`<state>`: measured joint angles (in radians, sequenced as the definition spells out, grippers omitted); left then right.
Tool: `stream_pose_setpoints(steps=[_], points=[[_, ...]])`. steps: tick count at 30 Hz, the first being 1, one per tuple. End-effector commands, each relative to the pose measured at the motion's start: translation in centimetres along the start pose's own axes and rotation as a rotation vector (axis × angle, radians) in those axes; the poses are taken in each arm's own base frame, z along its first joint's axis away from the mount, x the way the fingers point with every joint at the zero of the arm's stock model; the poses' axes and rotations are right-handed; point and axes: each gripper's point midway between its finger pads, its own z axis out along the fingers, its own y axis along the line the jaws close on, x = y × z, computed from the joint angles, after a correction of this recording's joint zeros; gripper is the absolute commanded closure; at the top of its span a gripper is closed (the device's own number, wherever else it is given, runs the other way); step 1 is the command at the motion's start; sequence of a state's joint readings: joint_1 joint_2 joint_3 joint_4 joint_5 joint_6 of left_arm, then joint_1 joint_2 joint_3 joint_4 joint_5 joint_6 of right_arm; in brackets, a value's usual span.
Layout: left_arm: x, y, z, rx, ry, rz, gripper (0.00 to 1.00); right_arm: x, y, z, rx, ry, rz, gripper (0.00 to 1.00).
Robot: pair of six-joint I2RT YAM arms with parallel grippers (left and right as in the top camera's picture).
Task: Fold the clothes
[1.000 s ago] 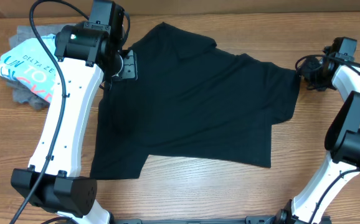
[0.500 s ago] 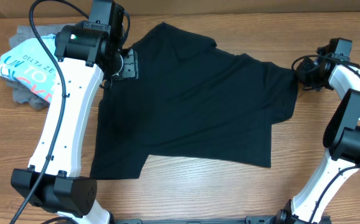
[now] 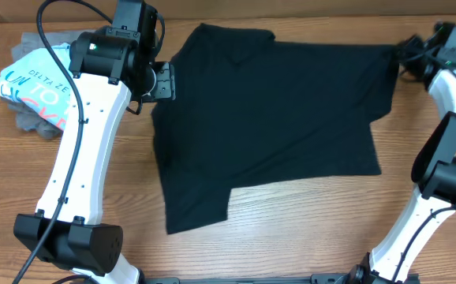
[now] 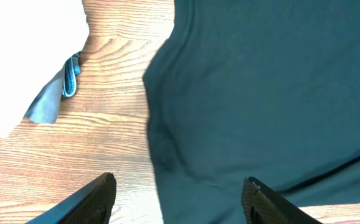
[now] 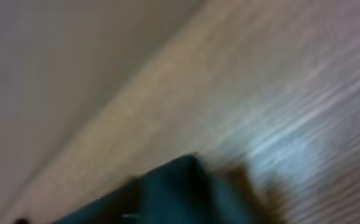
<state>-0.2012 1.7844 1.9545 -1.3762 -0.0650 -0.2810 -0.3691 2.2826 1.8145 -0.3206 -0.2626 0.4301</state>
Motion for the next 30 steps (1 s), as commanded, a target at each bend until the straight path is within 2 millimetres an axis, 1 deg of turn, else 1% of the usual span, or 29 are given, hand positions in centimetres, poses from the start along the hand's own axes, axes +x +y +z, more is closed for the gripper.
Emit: stream_pose_setpoints(steps=[1,2,3,4,7,9,11,12,14,16,18,20,22,25,27,28,30], points=[[-0.4,0.3,-0.6,-0.008,-0.024,-0.010,0.33,-2.6,2.4,-2.4,-0.048,-0.019,-0.039,0.13],[-0.4,0.3,-0.6,-0.008,-0.024,-0.010,0.32,-2.8,2.8,-3.2,-0.049,-0.008,-0.053,0.10],[-0.4,0.4,-0.6,-0.008,-0.024,-0.010,0.33,-3.1,3.1,-4.5,-0.039,0.004,-0.070,0.06],[-0.4,0.4,-0.6,-0.009,-0.023,-0.010,0.33,-3.1,3.4,-5.4,-0.034,0.012,-0.084,0.05],[-0.4,0.5,-0.6,-0.013,-0.025,-0.011,0.33,-3.0,3.8,-9.1,-0.007,0.052,-0.074,0.05],[-0.4,0.5,-0.6,-0.016,-0.025,-0.010,0.33,-2.2,4.0,-11.4,0.016,0.092,-0.056,0.05],[-0.2,0.6,-0.6,-0.018,-0.017,-0.010,0.32,-0.7,3.8,-13.6,0.049,0.160,-0.022,0.05],[0.0,0.6,-0.6,-0.020,-0.012,-0.009,0.32,0.2,3.7,-14.3,0.066,0.194,0.002,0.06],[0.3,0.7,-0.6,-0.024,0.002,-0.008,0.32,2.8,2.9,-15.7,0.117,0.296,0.037,0.08],[0.8,0.9,-0.7,-0.030,0.021,-0.007,0.32,5.8,1.5,-16.8,0.199,0.415,0.073,0.13],[1.2,1.2,-0.7,-0.042,0.036,-0.008,0.34,8.1,0.0,-17.4,0.273,0.498,0.093,0.13],[1.5,1.9,-1.0,-0.065,0.045,-0.014,0.35,10.0,-0.7,-17.3,0.288,0.558,0.115,0.13],[1.8,3.0,-1.7,-0.102,0.039,-0.030,0.36,11.8,-1.4,-17.1,0.296,0.609,0.137,0.13],[2.0,4.6,-3.5,-0.128,0.011,-0.067,0.35,14.6,-3.3,-17.2,0.339,0.687,0.171,0.16],[2.2,5.5,-4.9,-0.127,-0.021,-0.092,0.34,16.5,-4.8,-17.2,0.378,0.735,0.192,0.18],[2.2,5.8,-5.5,-0.126,-0.035,-0.101,0.32,17.4,-5.7,-17.2,0.399,0.753,0.200,0.20],[2.4,6.7,-7.0,-0.126,-0.071,-0.126,0.28,19.1,-7.1,-17.2,0.426,0.784,0.219,0.21]])
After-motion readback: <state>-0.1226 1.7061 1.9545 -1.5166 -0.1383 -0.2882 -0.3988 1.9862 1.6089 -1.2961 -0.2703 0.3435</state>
